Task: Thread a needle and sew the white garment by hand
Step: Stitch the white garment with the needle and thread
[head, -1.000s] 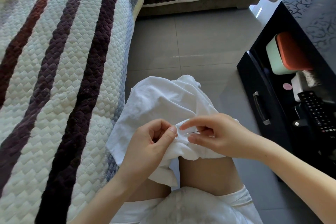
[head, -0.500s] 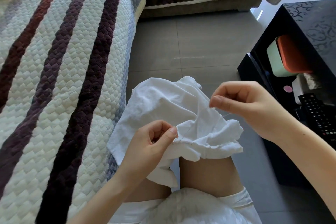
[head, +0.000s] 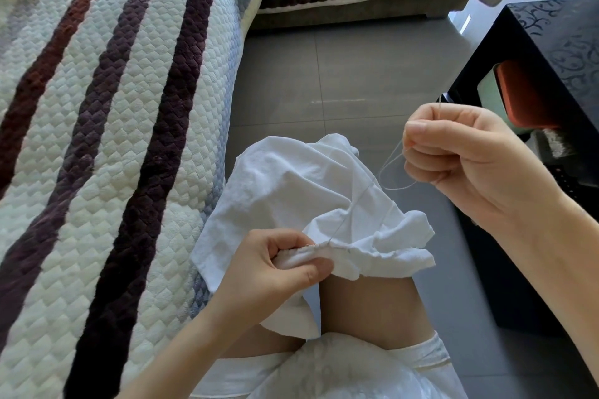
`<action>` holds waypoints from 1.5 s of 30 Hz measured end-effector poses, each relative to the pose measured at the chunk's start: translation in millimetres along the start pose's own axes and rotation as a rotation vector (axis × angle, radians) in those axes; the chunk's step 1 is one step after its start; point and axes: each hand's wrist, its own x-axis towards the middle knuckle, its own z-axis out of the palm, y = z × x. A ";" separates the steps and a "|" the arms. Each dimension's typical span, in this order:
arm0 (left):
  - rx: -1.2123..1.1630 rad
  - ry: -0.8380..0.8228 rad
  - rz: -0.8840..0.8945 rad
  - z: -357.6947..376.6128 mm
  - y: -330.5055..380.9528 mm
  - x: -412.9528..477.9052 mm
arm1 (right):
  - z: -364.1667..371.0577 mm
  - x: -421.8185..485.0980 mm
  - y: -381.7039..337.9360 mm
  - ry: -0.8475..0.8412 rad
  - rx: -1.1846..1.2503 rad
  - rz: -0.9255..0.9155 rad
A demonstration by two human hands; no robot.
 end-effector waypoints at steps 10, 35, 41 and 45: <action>-0.109 -0.035 -0.052 4.8 6.4 0.4 | -3.4 10.6 31.5 0.171 -0.509 0.031; -0.151 -0.055 -0.152 -6.7 4.8 9.9 | 13.4 -23.7 70.5 -0.258 -0.881 -0.223; -0.130 -0.089 -0.117 -7.8 4.1 9.2 | 8.7 -20.5 74.1 -0.233 -0.829 -0.195; -0.046 -0.058 -0.061 -6.7 3.6 9.1 | 8.8 -22.1 74.4 -0.266 -0.848 -0.172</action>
